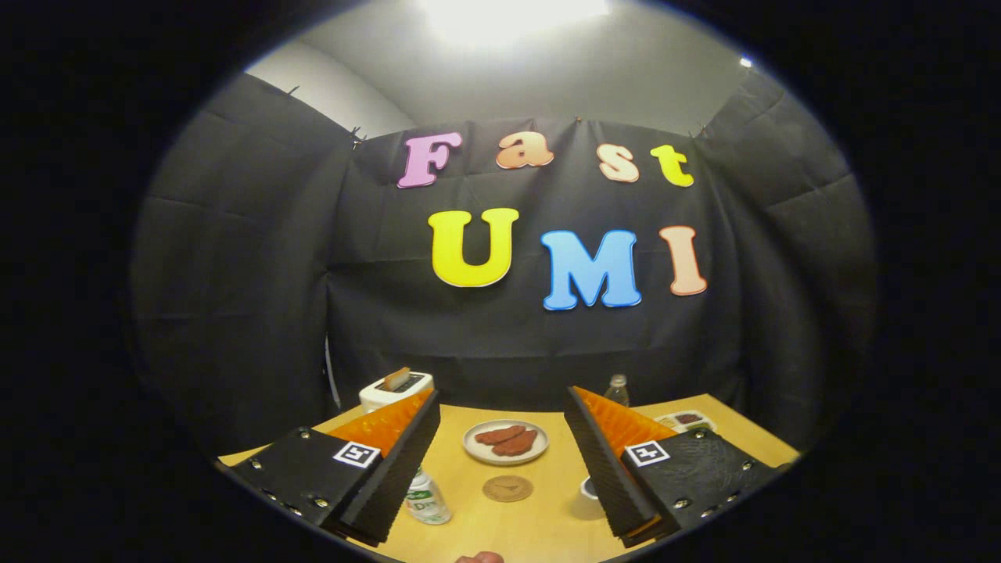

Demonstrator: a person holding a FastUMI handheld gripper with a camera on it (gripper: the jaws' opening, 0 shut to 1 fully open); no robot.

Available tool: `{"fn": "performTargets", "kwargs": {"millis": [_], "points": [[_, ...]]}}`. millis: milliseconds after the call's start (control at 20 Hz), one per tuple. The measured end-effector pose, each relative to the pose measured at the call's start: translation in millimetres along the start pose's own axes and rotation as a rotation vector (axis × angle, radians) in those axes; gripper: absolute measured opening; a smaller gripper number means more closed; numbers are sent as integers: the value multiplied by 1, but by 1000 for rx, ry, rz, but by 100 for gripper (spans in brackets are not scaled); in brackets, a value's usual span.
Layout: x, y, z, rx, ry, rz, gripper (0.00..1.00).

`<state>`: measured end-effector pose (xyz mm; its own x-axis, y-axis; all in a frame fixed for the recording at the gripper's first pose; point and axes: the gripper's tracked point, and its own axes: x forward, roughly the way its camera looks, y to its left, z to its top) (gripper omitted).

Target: Take the bottle from table, then pour the juice into the cup, finally place the bottle on the coaster

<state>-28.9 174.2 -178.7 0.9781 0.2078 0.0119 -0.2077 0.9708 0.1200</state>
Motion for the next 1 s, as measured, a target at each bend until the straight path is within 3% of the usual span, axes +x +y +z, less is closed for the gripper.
{"fn": "performTargets", "kwargs": {"millis": [150, 400, 1000], "points": [[7, 30, -56, -64, 29, -2, 98], [30, 65, -139, -61, 72, 19, 98], [93, 87, -209, -94, 148, -29, 97]]}}
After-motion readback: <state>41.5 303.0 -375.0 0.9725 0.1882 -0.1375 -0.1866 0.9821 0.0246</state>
